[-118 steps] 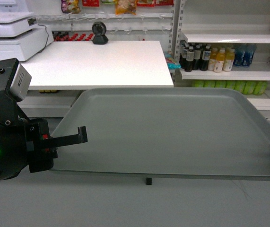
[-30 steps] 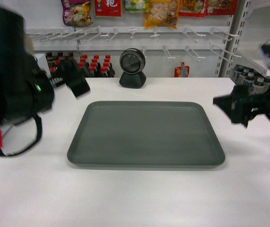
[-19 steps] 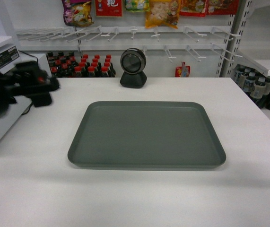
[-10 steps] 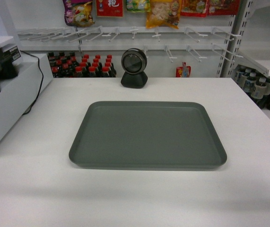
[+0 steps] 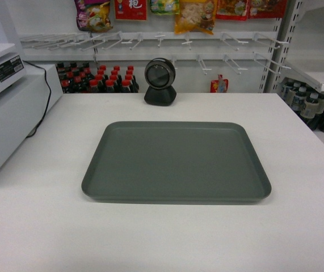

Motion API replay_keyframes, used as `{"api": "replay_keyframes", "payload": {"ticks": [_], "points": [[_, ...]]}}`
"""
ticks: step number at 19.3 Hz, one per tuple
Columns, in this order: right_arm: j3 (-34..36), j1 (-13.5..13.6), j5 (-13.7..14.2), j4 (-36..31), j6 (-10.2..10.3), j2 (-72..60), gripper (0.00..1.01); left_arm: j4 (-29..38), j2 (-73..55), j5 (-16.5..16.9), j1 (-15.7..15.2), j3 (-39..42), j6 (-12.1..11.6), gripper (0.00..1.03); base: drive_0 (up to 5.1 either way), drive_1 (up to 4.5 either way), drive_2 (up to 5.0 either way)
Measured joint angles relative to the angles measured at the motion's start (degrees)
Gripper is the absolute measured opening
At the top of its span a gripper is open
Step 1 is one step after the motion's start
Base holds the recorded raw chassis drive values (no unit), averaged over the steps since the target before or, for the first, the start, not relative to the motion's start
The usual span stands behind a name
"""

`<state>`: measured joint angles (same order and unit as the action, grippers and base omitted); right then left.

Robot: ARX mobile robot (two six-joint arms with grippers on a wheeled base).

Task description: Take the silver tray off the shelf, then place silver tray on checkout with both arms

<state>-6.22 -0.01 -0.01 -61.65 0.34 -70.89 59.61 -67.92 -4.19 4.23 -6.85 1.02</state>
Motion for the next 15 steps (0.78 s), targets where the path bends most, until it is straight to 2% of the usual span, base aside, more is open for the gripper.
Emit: {"api": "replay_keyframes", "payload": {"ticks": [1,2,3,9,15], "points": [[0.48,0.00,-0.02,3.78,0.00,6.36,0.02,-1.81,3.45,2.95,-2.23,0.92,0.00,0.01,0.0,0.00,0.0],[1.16,0.00,0.00,5.68,0.00,10.12,0.02,-3.87,6.71,3.63,-4.20,2.01,-0.02,0.01,0.0,0.00,0.0],[2.36,0.00,0.04,8.39,0.02,13.14,0.02,-6.12,9.51,3.54,-4.52,2.99,-0.02,0.01,0.0,0.00,0.0],[5.46,0.00,0.00,22.80,0.00,30.40,0.02,-20.02,26.93,4.17,-4.17,6.03,-0.02,0.01,0.0,0.00,0.0],[5.51,0.00,0.00,35.67,0.00,44.74,0.02,-33.27,41.33,4.17,-4.17,6.27,-0.02,0.01,0.0,0.00,0.0]]}}
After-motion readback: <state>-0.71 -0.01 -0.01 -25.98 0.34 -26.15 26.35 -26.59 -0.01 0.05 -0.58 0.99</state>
